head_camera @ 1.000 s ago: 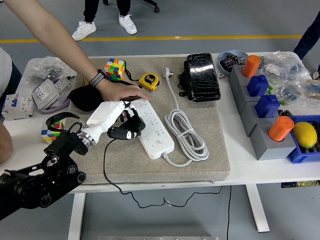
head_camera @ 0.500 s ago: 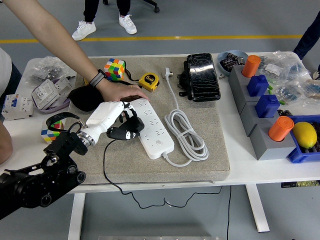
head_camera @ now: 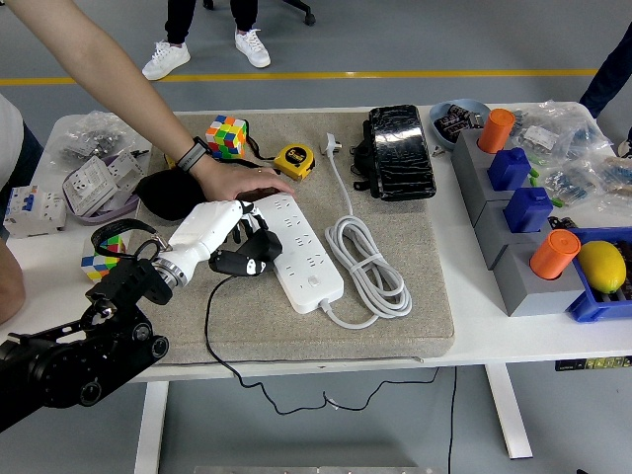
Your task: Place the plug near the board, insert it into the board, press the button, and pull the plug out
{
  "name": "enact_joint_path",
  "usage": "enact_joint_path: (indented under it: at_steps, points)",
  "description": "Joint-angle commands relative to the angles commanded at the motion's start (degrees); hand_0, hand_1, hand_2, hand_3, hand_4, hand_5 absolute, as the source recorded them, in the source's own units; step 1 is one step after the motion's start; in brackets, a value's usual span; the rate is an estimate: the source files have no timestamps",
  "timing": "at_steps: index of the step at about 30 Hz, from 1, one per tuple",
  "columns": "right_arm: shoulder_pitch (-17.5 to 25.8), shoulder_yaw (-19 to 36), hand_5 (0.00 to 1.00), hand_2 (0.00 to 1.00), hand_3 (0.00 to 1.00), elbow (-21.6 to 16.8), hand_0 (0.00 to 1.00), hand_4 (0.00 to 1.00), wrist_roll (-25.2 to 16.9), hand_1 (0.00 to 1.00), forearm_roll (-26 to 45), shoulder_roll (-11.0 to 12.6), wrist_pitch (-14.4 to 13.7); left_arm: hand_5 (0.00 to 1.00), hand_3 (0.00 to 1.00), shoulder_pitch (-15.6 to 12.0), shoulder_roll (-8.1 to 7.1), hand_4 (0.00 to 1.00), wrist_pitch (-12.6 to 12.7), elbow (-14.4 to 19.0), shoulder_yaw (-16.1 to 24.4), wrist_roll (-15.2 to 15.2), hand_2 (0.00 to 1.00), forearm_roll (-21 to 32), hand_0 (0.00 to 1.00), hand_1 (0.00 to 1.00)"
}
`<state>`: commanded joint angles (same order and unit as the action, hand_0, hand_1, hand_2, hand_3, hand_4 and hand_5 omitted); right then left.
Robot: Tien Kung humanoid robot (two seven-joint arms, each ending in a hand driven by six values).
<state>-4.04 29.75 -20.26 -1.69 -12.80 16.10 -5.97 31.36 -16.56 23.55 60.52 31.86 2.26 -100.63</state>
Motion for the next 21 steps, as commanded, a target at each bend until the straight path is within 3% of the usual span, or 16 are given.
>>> enact_joint_path:
  at_steps: [1, 12, 13, 19, 20, 21]
  points:
    - [0.0, 0.1, 0.489, 0.619, 0.541, 0.0, 0.574, 0.926, 0.0, 0.644, -0.1, 0.0, 0.0, 0.182, 0.593, 0.0, 0.02, 0.998, -0.1, 0.0, 0.0, 0.1, 0.572, -0.1, 0.345, 0.588]
    - [-0.3, 0.8, 0.488, 0.619, 0.541, -0.2, 0.574, 0.926, 0.0, 0.644, -0.5, -0.1, 0.0, 0.214, 0.605, -0.1, 0.04, 0.998, -0.8, 0.3, 0.6, -0.2, 0.579, -0.2, 0.367, 0.609]
    - [-0.3, 0.9, 0.488, 0.619, 0.541, -0.2, 0.574, 0.926, 0.0, 0.644, -0.5, -0.1, 0.0, 0.271, 0.642, -0.1, 0.03, 0.998, -0.9, 0.4, 0.7, -0.3, 0.6, -0.2, 0.38, 0.623]
    - [-0.2, 0.8, 0.488, 0.619, 0.541, -0.1, 0.574, 0.926, 0.0, 0.644, -0.4, -0.1, 0.0, 0.271, 0.642, -0.2, -0.08, 0.998, -1.3, 0.7, 1.1, -0.5, 0.6, -0.2, 0.38, 0.623]
    - [-0.2, 0.8, 0.487, 0.619, 0.541, -0.2, 0.574, 0.926, 0.0, 0.644, -0.4, -0.1, 0.1, 0.358, 0.678, -0.2, -0.09, 0.998, -1.3, 0.7, 1.2, -0.5, 0.637, -0.1, 0.395, 0.637]
    - [-0.2, 0.9, 0.487, 0.619, 0.541, -0.2, 0.574, 0.926, 0.0, 0.644, -0.5, -0.2, 0.1, 0.358, 0.678, -0.2, -0.09, 0.998, -1.4, 0.7, 1.2, -0.5, 0.637, -0.1, 0.395, 0.637]
